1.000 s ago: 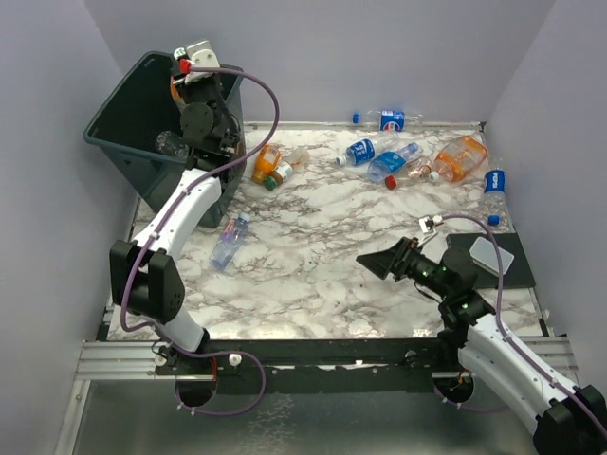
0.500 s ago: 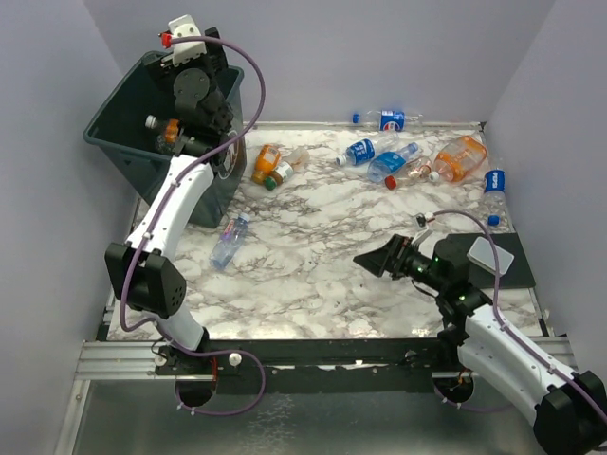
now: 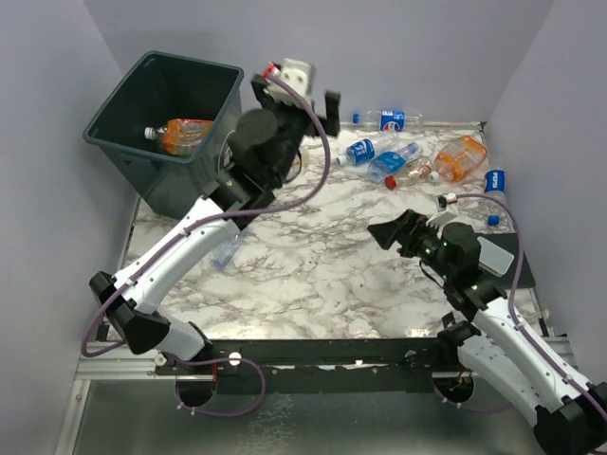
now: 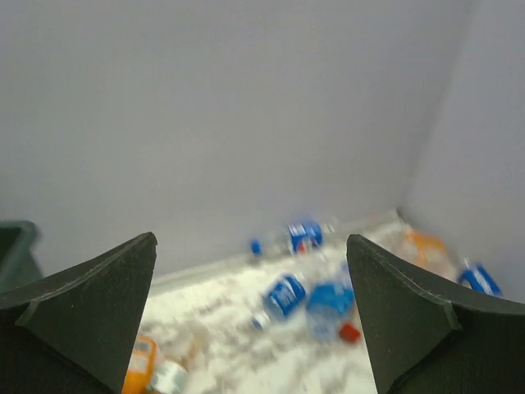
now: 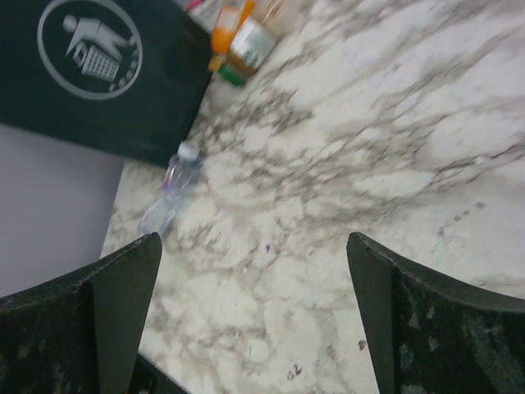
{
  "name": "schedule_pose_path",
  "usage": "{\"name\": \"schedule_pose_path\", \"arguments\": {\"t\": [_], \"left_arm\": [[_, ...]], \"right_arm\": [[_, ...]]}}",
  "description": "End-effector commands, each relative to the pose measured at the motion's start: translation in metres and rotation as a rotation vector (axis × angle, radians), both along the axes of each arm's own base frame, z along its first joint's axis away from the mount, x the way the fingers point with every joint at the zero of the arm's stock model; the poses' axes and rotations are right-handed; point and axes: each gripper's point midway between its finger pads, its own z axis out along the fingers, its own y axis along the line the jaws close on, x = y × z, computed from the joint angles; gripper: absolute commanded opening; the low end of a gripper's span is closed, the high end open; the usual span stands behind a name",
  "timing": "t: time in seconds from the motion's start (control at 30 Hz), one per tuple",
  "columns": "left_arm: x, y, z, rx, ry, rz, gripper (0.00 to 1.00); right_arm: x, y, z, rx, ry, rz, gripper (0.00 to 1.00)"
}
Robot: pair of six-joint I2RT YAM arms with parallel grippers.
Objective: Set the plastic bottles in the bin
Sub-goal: Move the plastic bottle to the center of the board.
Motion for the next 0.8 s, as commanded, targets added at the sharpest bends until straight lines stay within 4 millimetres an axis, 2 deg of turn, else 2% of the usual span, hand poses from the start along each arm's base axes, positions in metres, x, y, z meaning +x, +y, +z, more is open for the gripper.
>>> {"name": "schedule_pose_path", "arguments": {"t": [0.0,0.03,0.17,0.3,0.37,0.5,0.67,0.77], "left_arm": [[-0.035,-0.052,-0.126,0.203,0.262,-0.255,0.99],[-0.043,-0.053,-0.156,0.202,0.326,-0.280,0.99],[-0.065,-0.035,-0.235,0.222,0.481,-0.277,0.99],[-0.084,-0.017,-0.278,0.209,0.563,-0.265,0.99],[-0.091,-0.010,-0.289,0.215,0.579,-0.262,0.99],[-0.100,0.001,-0.308,0.231,0.601,-0.250,0.99],[-0.105,0.011,-0.318,0.205,0.599,-0.230,0.99],[-0.109,0.003,-0.315,0.174,0.608,-0.271,0.99]], "right_arm": [[0.023,-0.058,0.007,-0.202,0.009,-0.307,0.98],[0.024,-0.064,0.009,-0.221,0.021,-0.336,0.98],[0.032,-0.099,0.007,-0.305,0.091,-0.539,0.98],[0.042,-0.121,0.005,-0.373,0.135,-0.684,0.97],[0.050,-0.135,0.007,-0.425,0.137,-0.758,0.96],[0.067,-0.180,0.003,-0.481,0.205,-0.902,0.95],[0.087,-0.229,-0.005,-0.512,0.221,-1.039,0.95],[0.099,-0.260,0.000,-0.538,0.203,-1.121,0.95]]}}
